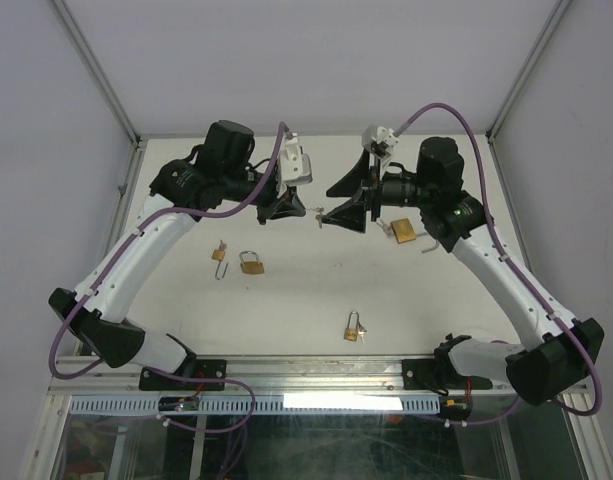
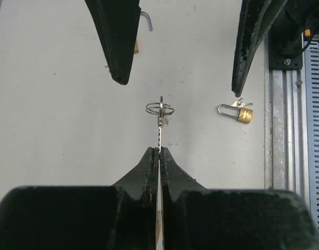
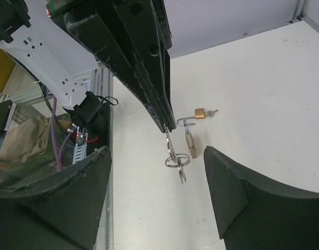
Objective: Unlock with the key
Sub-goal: Pick up the key from the center of the board.
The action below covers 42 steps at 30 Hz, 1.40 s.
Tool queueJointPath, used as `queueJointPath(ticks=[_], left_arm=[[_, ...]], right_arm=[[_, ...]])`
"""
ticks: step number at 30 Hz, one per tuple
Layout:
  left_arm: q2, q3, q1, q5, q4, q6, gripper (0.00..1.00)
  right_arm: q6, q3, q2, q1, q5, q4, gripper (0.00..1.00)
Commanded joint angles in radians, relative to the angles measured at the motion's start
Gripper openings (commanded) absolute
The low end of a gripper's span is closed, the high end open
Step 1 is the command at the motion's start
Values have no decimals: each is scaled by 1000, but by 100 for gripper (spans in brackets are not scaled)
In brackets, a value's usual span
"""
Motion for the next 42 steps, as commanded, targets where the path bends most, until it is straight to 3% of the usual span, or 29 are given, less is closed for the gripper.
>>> queueJointPath(ticks=[1,5,8,12,26,32,36,42], left_arm=[[17,80,-11,-28,-114,53,0],[19,80,-13,-29,-114,41,0],[21,83,-15,-21,-115,32,0],[24,83,-15,-15,-123,30,0],[29,84,-16,7,-121,36,0],[28,85,-16,17,-120,39,0],[27,82,-15,23,-118,38,0],[25,70,-15,32,-110,19,0]], right_arm=[[12,1,51,21,-57,155,71],[76,-27,88,42,-70,273,61],[81,-16,118,62,-61,273,59],[62,-21,132,70,-71,238,48],[-48,-27,113,77,-19,72,46],[-56,-31,110,78,-9,77,26],[-52,-42,97,77,-9,103,0],[-48,-49,79,77,-20,116,0]])
